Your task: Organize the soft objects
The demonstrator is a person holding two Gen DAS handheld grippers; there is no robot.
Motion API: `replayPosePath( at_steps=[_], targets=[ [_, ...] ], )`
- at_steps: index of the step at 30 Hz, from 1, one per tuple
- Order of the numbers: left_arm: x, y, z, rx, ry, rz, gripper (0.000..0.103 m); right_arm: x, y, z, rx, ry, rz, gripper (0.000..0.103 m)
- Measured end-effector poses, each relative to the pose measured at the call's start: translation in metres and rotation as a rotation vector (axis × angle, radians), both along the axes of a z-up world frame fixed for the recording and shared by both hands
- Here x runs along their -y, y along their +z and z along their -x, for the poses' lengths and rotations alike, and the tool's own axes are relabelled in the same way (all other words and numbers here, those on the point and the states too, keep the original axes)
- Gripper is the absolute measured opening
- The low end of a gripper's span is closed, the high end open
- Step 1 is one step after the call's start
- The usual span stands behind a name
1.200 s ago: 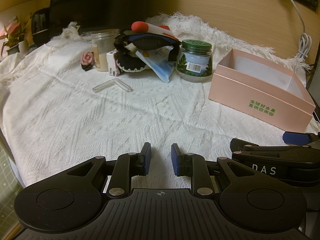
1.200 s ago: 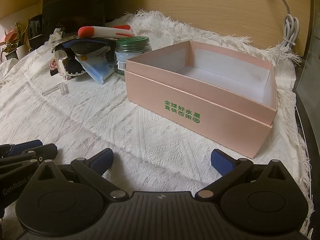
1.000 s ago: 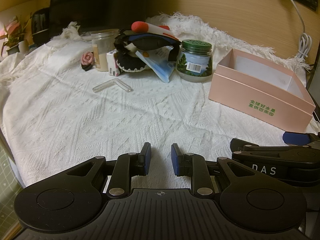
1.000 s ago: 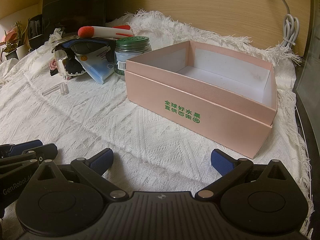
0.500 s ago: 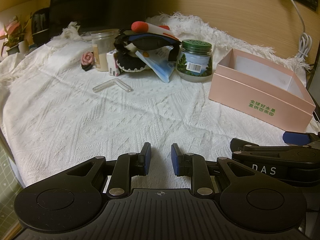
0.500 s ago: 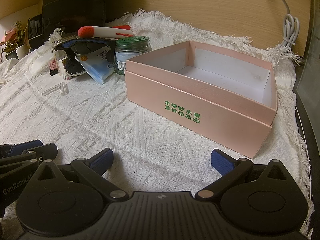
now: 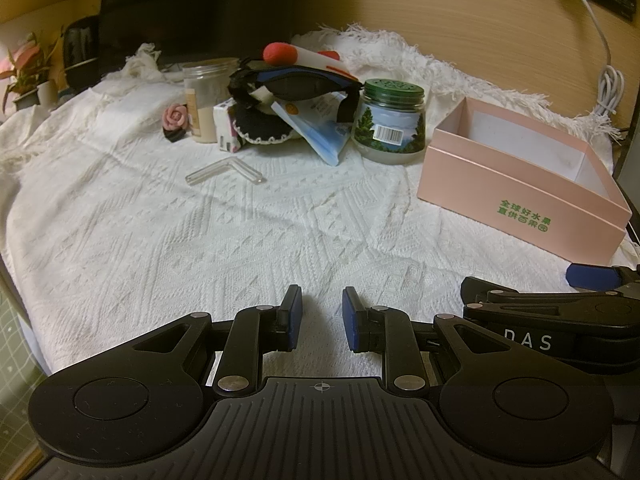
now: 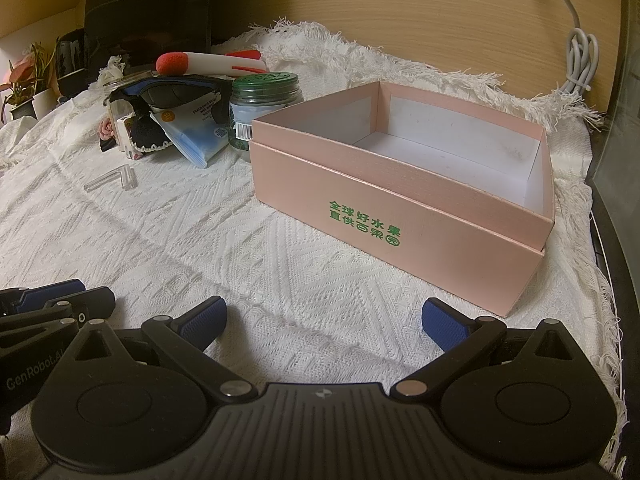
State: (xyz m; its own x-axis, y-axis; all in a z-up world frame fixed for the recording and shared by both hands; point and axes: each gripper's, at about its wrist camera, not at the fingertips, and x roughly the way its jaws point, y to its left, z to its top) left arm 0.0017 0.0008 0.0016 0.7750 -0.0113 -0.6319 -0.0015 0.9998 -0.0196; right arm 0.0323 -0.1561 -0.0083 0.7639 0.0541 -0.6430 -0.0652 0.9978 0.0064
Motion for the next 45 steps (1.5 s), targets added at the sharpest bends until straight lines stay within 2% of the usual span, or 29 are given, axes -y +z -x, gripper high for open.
replayPosePath(
  at_steps=[24,33,35,38,41,45],
  targets=[
    [0.0,0.0,0.0,0.001,-0.003,-0.003,0.024,0.001,0.0,0.001,0.0,0.0,-0.001,0.103],
    [-0.003,0.001,-0.003,-0.024,-0.022,-0.01,0.025,0.001,0.001,0.001,-0.001,0.003,-0.003,0.103],
    [-0.003,0.001,-0.004,-0.033,-0.037,-0.022,0.025,0.002,0.005,0.001,-0.018,0.005,-0.011,0.103],
    [-0.006,0.006,-0.01,-0.078,-0.073,-0.023,0.024,0.005,0.014,-0.004,-0.09,0.001,-0.022,0.103],
    [-0.022,0.016,-0.022,-0.129,-0.123,0.035,0.023,0.003,0.017,-0.01,-0.174,-0.003,0.002,0.103],
    [-0.067,0.032,-0.041,-0.073,-0.29,0.224,0.023,-0.003,0.021,-0.016,-0.265,-0.05,0.01,0.103]
  ],
)
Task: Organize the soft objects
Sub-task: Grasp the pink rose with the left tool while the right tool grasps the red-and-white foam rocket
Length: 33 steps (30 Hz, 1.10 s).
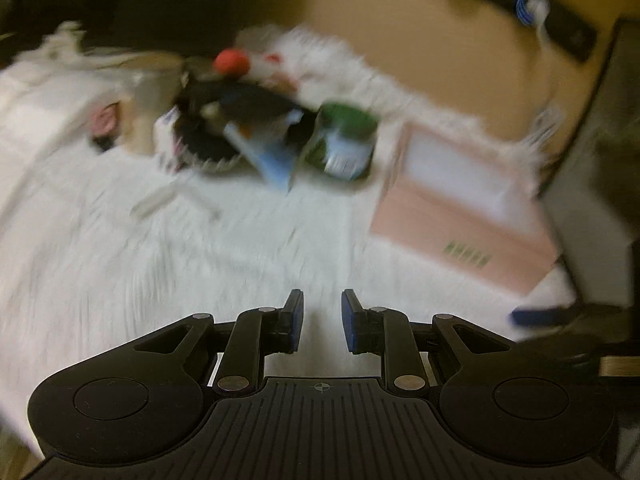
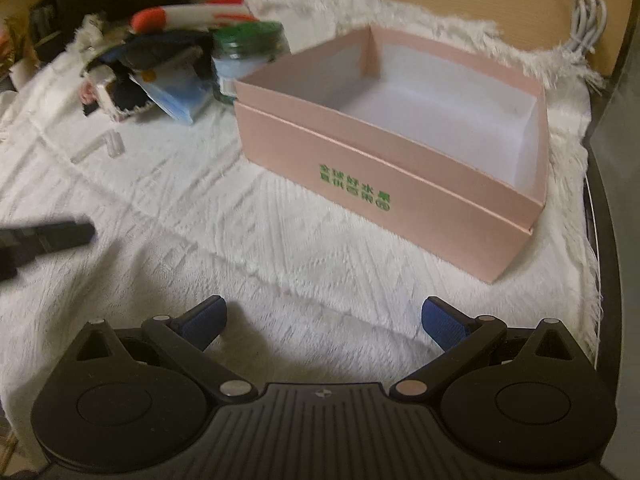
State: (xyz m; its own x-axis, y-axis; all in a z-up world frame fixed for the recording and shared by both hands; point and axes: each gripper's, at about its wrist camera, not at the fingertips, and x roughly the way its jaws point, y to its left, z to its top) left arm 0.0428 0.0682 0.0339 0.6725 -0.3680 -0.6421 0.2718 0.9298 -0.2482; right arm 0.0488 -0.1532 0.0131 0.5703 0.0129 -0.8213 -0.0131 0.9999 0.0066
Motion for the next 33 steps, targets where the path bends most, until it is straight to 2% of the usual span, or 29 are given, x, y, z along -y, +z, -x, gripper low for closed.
replayPosePath(
  at_steps=[2,5,7,9,11,13,16,19,22,25,28,31,33],
  targets=[
    [-0.021,0.009,-0.014,0.009,-0.039,0.025,0.023,-0.001,0.002,-0.002,-0.036,-0.016,0.002,0.103],
    [-0.055,0.022,-0.044,-0.001,-0.011,-0.007,0.023,-0.005,0.004,-0.009,-0.082,-0.06,-0.004,0.103],
    [-0.083,0.031,-0.069,-0.005,0.012,0.002,0.023,-0.008,0.008,-0.011,-0.095,-0.112,-0.02,0.101],
    [-0.117,0.041,-0.092,0.056,0.014,0.037,0.023,-0.021,0.016,-0.015,-0.064,-0.122,-0.042,0.095],
    [-0.152,0.051,-0.111,0.154,-0.002,0.068,0.023,-0.042,0.031,-0.023,0.002,-0.14,-0.043,0.095],
    [-0.184,0.057,-0.133,0.193,0.004,0.065,0.023,-0.06,0.046,-0.034,0.067,-0.157,-0.064,0.095],
    [-0.215,0.056,-0.172,0.157,0.039,-0.033,0.023,-0.086,0.06,-0.053,0.141,-0.146,-0.096,0.095],
    [-0.241,0.049,-0.204,0.113,0.021,-0.037,0.023,-0.107,0.06,-0.073,0.148,-0.181,-0.052,0.093],
    [-0.253,0.045,-0.225,0.076,-0.032,0.02,0.023,-0.115,0.072,-0.083,0.142,-0.253,-0.036,0.09],
    [-0.252,0.043,-0.233,0.075,-0.097,0.037,0.023,-0.123,0.083,-0.08,0.158,-0.316,-0.027,0.09],
    [-0.24,0.037,-0.246,0.052,-0.138,0.061,0.023,-0.129,0.083,-0.075,0.134,-0.318,-0.014,0.09],
    [-0.226,0.024,-0.261,0.003,-0.171,0.033,0.023,-0.137,0.08,-0.067,0.113,-0.275,0.018,0.09],
    [-0.218,0.014,-0.269,-0.029,-0.135,-0.003,0.023,-0.142,0.078,-0.061,0.109,-0.265,0.044,0.09]
  ],
)
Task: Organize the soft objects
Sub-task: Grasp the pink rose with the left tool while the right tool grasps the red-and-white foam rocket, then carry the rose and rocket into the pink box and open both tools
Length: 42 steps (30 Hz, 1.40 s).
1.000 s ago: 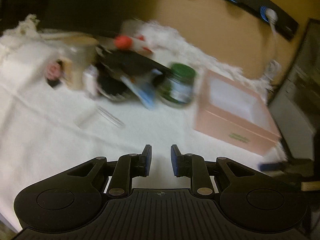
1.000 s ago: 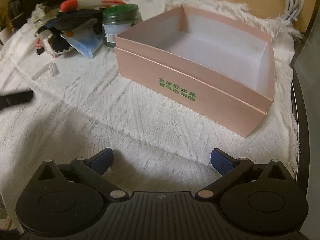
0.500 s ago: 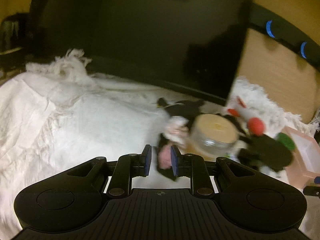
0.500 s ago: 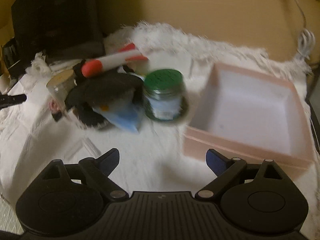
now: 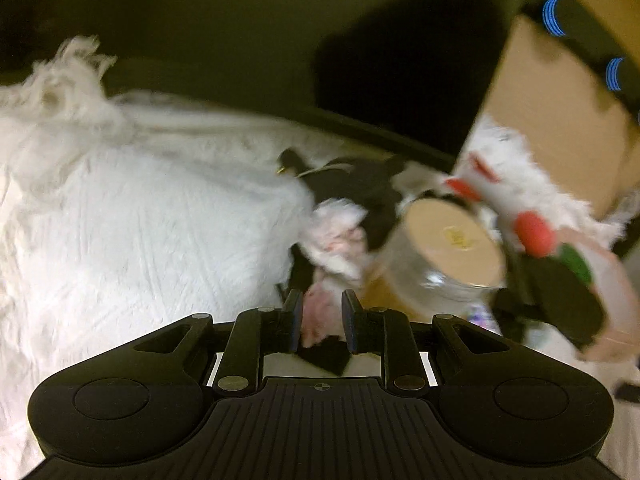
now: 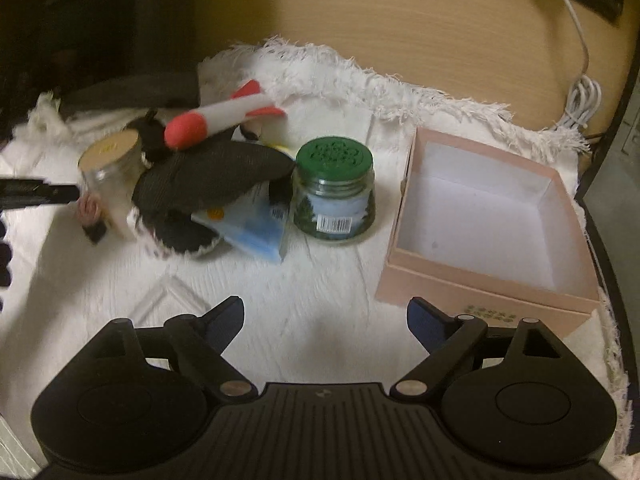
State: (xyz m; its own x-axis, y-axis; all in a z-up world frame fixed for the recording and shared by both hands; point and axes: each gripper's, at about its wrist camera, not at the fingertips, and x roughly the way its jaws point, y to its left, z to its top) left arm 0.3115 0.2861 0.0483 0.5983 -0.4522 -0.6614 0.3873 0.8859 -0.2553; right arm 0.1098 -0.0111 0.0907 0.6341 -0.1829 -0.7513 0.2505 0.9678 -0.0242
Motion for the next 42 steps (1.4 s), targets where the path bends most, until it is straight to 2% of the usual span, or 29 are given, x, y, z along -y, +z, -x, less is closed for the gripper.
replayPosePath(
  at_steps=[2,3,4,8,11,14,16,19,23,27,29,31,33,36,39,42],
  targets=[
    [0.007,-0.009,-0.009,-0.023,0.025,-0.02,0.024,-0.002,-0.003,0.005,-0.008,0.003,-0.005,0.09],
    [0.011,-0.013,-0.013,-0.034,0.034,-0.046,0.033,-0.003,-0.004,0.007,-0.012,0.006,-0.016,0.09],
    [0.014,-0.017,-0.017,-0.042,0.038,-0.068,0.035,-0.004,-0.006,0.008,-0.018,0.011,-0.025,0.09],
    [0.02,-0.032,-0.032,-0.115,0.038,-0.073,0.035,-0.01,-0.009,0.014,-0.019,0.029,-0.006,0.09],
    [0.027,-0.036,-0.032,-0.104,0.02,-0.09,0.035,-0.016,-0.007,0.015,0.005,0.045,0.026,0.09],
    [0.031,-0.037,-0.027,-0.071,0.01,-0.115,0.033,-0.028,0.001,0.009,0.053,0.11,0.079,0.077],
    [0.028,-0.036,-0.02,-0.056,0.007,-0.105,0.032,-0.03,0.014,-0.003,0.083,0.148,0.088,0.076],
    [0.014,-0.035,-0.013,-0.04,0.013,-0.047,0.032,-0.021,0.042,-0.038,0.122,0.155,-0.016,0.076],
    [-0.006,-0.024,-0.008,-0.028,0.037,0.011,0.032,-0.007,0.068,-0.118,0.117,0.103,-0.175,0.076],
    [-0.02,-0.005,-0.004,0.004,0.046,0.052,0.032,-0.005,0.058,-0.203,0.044,0.013,-0.232,0.076],
    [-0.028,0.002,-0.006,0.004,0.063,0.076,0.032,-0.009,0.045,-0.229,-0.004,-0.005,-0.239,0.075],
    [-0.035,0.009,-0.01,0.002,0.079,0.094,0.032,-0.015,0.033,-0.245,-0.049,-0.016,-0.209,0.07],
    [-0.041,0.016,-0.014,0.001,0.087,0.107,0.032,-0.02,0.026,-0.248,-0.08,-0.006,-0.216,0.051],
    [-0.046,0.024,-0.021,-0.017,0.093,0.118,0.032,-0.022,0.023,-0.241,-0.111,0.023,-0.287,0.032],
    [-0.043,0.028,-0.027,-0.051,0.122,0.082,0.032,-0.024,0.033,-0.226,-0.093,0.057,-0.291,0.027],
    [-0.038,0.038,-0.026,-0.041,0.103,0.101,0.032,-0.022,0.054,-0.206,-0.031,0.09,-0.287,0.027]
  ],
)
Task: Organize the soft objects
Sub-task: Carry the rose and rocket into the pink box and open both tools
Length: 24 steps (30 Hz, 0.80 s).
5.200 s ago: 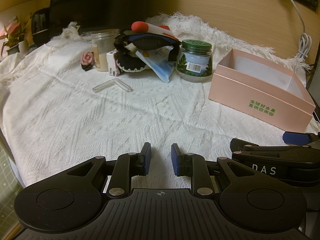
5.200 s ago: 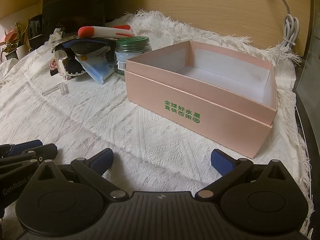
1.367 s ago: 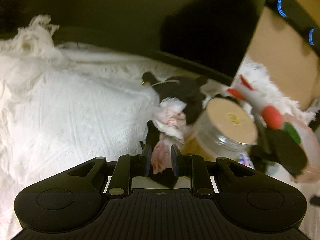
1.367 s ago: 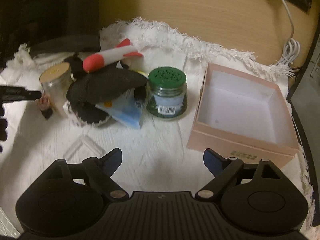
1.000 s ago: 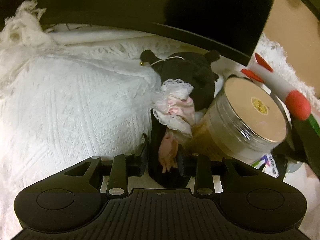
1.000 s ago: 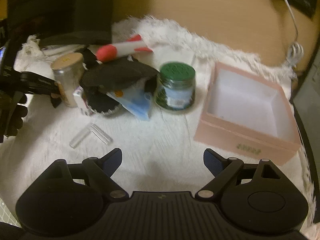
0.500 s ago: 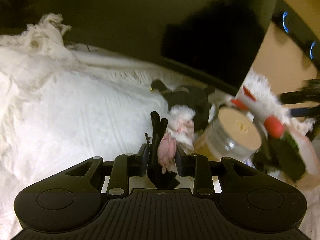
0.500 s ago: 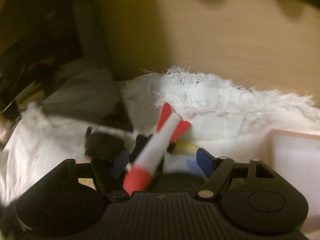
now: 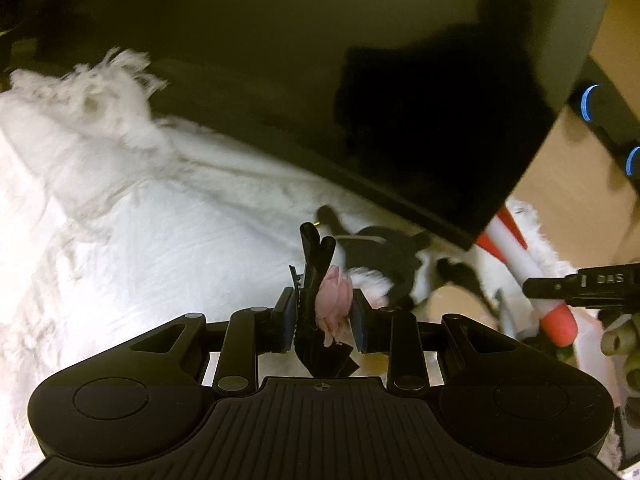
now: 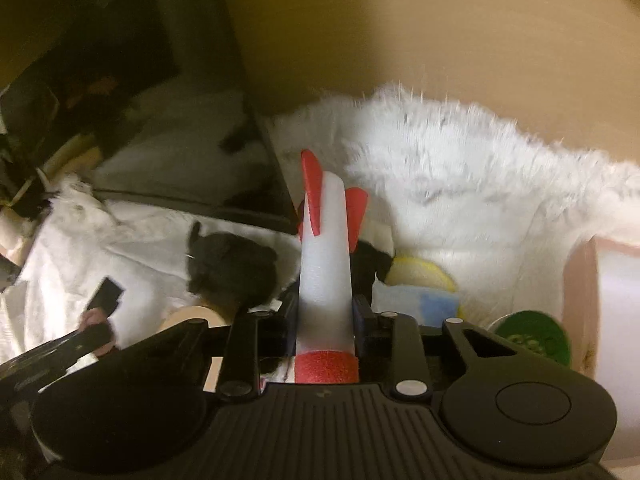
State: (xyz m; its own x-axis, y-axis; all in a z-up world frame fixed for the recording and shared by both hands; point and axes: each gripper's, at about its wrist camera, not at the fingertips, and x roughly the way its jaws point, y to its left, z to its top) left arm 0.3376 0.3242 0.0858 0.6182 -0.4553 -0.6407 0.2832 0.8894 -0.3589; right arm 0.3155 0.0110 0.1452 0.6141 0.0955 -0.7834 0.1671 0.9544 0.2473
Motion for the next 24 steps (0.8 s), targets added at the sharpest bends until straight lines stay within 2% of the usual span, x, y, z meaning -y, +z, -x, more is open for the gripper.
replayPosePath(
  at_steps=[4,7,11,15,19,24],
  targets=[
    [0.019,0.019,0.003,0.022,-0.036,0.01,0.032,0.013,0.035,0.028,0.091,0.001,-0.005,0.027],
    [0.041,0.04,0.012,0.057,-0.086,0.025,0.032,0.028,0.061,0.055,0.168,-0.011,0.032,0.027],
    [0.088,0.073,0.031,0.129,-0.225,0.091,0.032,0.065,0.092,0.093,0.248,-0.071,0.124,0.027],
    [0.153,0.094,0.048,0.159,-0.402,0.134,0.032,0.117,0.108,0.127,0.279,-0.201,0.186,0.027],
    [0.223,0.092,0.061,0.135,-0.557,0.138,0.032,0.161,0.111,0.161,0.297,-0.313,0.208,0.027],
    [0.319,0.067,0.078,0.051,-0.721,0.142,0.032,0.205,0.1,0.197,0.279,-0.413,0.222,0.027]
  ],
)
